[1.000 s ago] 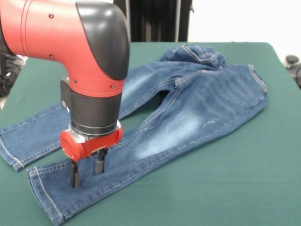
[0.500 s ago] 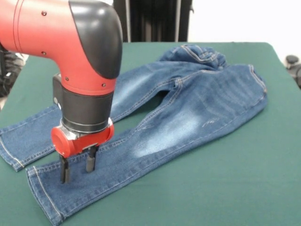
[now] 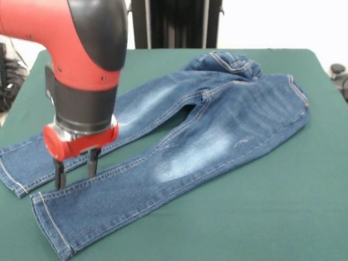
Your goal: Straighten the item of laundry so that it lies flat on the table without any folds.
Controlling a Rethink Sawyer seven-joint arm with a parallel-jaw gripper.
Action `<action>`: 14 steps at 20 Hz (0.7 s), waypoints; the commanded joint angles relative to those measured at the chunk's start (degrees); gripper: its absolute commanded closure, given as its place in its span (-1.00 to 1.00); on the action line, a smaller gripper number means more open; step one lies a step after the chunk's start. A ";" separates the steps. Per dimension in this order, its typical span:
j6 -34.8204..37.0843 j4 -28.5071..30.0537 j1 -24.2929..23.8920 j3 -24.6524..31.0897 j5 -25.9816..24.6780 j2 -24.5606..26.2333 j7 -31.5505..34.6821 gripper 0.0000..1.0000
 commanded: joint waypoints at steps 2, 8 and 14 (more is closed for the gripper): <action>9.68 14.34 -1.10 9.30 7.22 -11.39 -3.51 -1.00; 9.28 16.39 -1.07 9.59 12.87 -14.71 4.45 -1.00; 8.85 16.51 1.26 5.07 13.89 -16.03 9.01 -1.00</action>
